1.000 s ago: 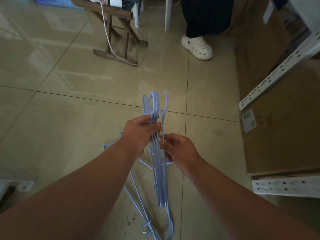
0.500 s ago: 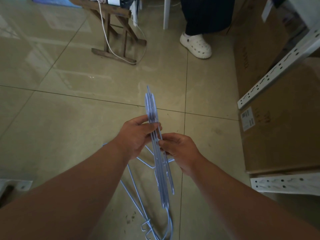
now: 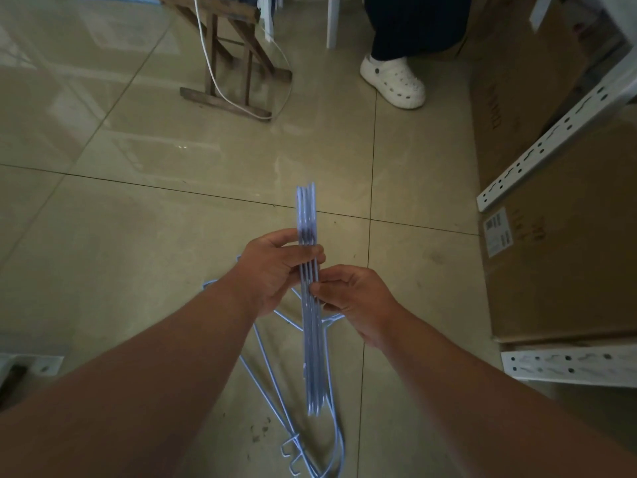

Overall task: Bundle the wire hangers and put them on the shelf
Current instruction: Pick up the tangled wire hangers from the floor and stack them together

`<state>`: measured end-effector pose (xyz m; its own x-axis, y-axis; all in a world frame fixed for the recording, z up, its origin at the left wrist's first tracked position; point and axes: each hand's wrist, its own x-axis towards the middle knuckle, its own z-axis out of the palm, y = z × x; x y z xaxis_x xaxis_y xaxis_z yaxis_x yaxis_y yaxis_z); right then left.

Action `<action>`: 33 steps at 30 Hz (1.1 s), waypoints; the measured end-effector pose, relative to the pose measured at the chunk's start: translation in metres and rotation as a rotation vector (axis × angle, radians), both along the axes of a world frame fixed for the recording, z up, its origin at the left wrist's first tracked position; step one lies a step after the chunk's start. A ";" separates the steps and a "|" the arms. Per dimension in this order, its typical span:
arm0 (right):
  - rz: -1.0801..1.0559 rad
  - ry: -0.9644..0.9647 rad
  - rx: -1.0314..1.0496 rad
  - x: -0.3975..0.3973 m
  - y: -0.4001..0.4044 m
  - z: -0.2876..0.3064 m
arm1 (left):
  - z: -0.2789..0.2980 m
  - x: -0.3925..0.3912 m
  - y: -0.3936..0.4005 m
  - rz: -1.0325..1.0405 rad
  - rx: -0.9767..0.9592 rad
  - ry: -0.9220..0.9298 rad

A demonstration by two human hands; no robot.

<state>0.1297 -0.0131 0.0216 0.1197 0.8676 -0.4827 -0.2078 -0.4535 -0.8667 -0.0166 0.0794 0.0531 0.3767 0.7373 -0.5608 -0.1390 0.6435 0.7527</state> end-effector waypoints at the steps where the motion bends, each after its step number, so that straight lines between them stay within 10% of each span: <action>1: -0.001 0.000 -0.005 0.000 0.000 -0.001 | 0.000 -0.001 0.000 -0.017 -0.005 0.001; 26: 0.251 0.133 -0.189 -0.017 -0.002 -0.013 | -0.015 -0.016 0.006 -0.123 -0.115 0.011; 33: -0.158 -0.082 -0.427 0.005 -0.010 -0.058 | -0.015 -0.029 0.011 -0.026 -0.111 0.000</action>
